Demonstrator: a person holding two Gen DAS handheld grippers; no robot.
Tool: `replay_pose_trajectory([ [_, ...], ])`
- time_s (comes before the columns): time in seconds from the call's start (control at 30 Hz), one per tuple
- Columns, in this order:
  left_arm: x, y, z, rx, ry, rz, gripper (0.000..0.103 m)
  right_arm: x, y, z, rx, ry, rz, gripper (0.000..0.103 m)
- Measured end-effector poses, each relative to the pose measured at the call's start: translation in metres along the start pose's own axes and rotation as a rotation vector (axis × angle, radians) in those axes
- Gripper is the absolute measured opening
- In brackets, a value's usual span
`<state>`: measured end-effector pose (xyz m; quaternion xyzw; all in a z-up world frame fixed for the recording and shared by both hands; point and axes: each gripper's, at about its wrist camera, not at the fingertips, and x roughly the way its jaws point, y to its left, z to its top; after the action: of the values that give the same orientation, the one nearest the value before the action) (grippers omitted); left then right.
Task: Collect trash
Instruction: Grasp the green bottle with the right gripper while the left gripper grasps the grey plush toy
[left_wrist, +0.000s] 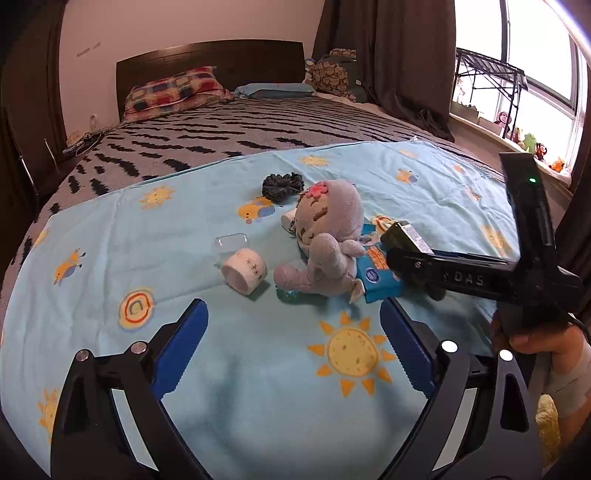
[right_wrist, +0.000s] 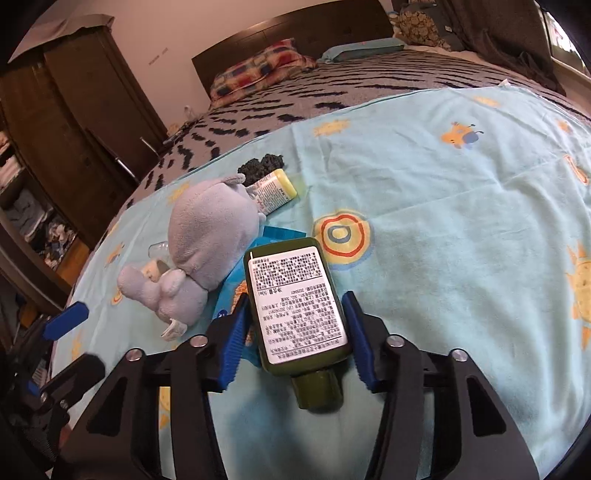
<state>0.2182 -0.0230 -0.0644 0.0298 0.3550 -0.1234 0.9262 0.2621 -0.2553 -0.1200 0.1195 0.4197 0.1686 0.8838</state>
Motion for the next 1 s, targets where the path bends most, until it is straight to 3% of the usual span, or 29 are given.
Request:
replay_pose_trajectory([
  [0.23,0.018,0.001,0.016,-0.024,0.001,-0.043,0.071,-0.023,-0.003,-0.005,-0.016,-0.065,-0.071,0.048],
  [0.37,0.028,-0.006,0.025,-0.018,-0.001,-0.051,0.067,-0.031,-0.005,-0.009,-0.034,-0.076,-0.092,0.048],
  [0.47,0.036,-0.013,0.030,-0.005,0.011,-0.060,0.053,-0.034,-0.007,-0.012,-0.043,-0.075,-0.107,0.048],
  [0.57,0.042,-0.018,0.032,0.007,0.029,-0.074,0.030,-0.039,-0.009,-0.016,-0.048,-0.075,-0.107,0.048],
  [0.6,0.042,-0.019,0.032,0.007,0.030,-0.071,0.017,-0.040,-0.009,-0.016,-0.049,-0.076,-0.107,0.048],
  [0.8,0.020,-0.016,0.027,0.009,0.000,-0.045,0.016,-0.061,-0.002,-0.022,-0.083,-0.114,-0.104,0.048],
  [1.0,-0.033,-0.018,0.018,0.035,-0.067,-0.035,0.015,-0.093,0.016,-0.034,-0.133,-0.165,-0.103,0.048],
])
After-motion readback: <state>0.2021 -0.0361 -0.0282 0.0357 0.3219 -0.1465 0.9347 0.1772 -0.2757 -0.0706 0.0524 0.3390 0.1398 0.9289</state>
